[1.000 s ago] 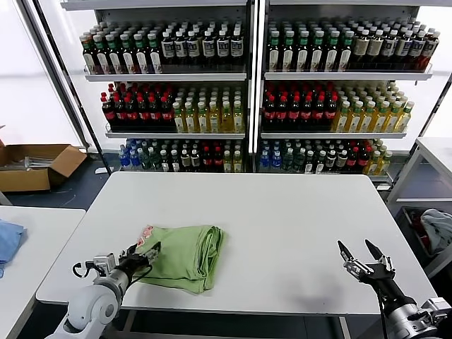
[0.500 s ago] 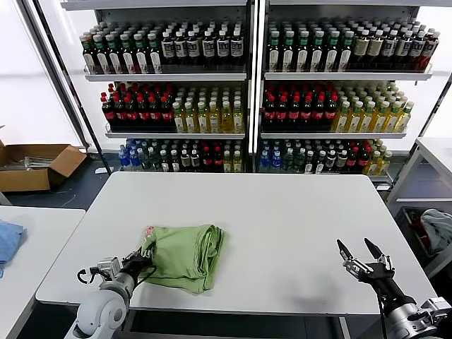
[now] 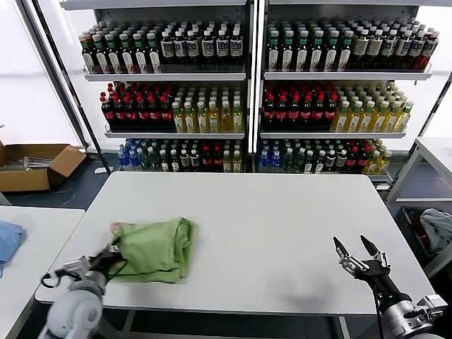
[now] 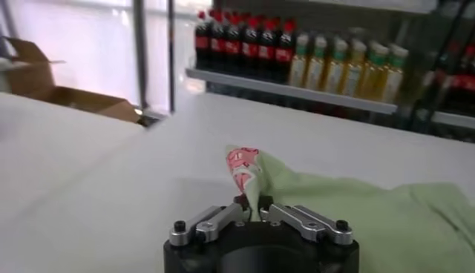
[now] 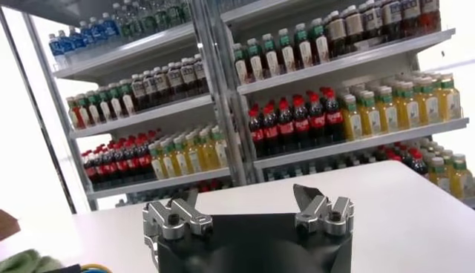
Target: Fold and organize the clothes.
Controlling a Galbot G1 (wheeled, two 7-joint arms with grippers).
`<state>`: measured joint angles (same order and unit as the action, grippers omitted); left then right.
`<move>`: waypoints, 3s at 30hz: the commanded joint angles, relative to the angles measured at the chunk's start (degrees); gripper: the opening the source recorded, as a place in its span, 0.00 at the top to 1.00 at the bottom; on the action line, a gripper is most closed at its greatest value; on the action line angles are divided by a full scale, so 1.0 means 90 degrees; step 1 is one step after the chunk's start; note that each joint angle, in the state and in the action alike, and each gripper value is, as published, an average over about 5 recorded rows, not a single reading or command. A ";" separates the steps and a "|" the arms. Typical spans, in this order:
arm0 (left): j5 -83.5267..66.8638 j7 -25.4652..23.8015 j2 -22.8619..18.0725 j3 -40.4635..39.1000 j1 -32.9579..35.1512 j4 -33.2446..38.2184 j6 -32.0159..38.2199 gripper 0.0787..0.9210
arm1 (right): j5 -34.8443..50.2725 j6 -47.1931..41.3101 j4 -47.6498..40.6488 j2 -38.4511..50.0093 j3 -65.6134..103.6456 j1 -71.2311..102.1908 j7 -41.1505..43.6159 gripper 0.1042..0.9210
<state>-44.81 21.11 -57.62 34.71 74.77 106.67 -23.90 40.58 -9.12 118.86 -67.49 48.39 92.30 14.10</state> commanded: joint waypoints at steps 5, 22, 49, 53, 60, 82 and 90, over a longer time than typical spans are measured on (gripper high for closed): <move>-0.1059 0.0109 0.2386 0.2206 -0.0171 -0.0077 -0.0488 0.96 | 0.0021 0.0009 0.0165 -0.0089 -0.0001 0.0019 -0.0015 0.12; -0.0480 0.2471 -0.0589 -0.1963 -0.1418 0.1046 -0.0944 0.96 | 0.0309 -0.0232 0.1207 -0.0326 0.0262 0.0368 -0.0195 0.12; -0.1556 0.1150 -0.3040 -0.3598 -0.2258 0.0268 -0.0159 0.91 | -0.0047 -0.0970 0.0453 0.0527 -0.1957 -0.0710 -0.1269 0.12; -0.1852 0.0714 -0.2916 -0.3213 -0.2257 0.0301 0.0122 0.78 | 0.0056 -0.1211 0.0106 0.0582 -0.2708 -0.1325 -0.1481 0.12; -0.1852 0.0250 -0.1862 -0.2105 -0.2031 0.0616 0.0241 0.53 | 0.0248 -0.1777 -0.1134 0.0396 -0.4373 -0.2826 -0.2026 0.12; -0.1712 0.0321 -0.1411 -0.0809 -0.1136 0.1432 0.0236 0.12 | 0.0412 -0.2381 -0.3020 -0.0254 -0.6245 -0.5293 -0.2317 0.35; -0.1741 0.0342 -0.1410 -0.0805 -0.1164 0.1424 0.0213 0.12 | 0.0296 -0.2344 -0.2202 0.0620 -0.5391 -0.4508 -0.1867 0.62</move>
<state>-60.04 24.62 -71.09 25.21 63.31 118.54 -22.23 43.46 -29.41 95.55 -67.92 -3.65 49.63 -5.18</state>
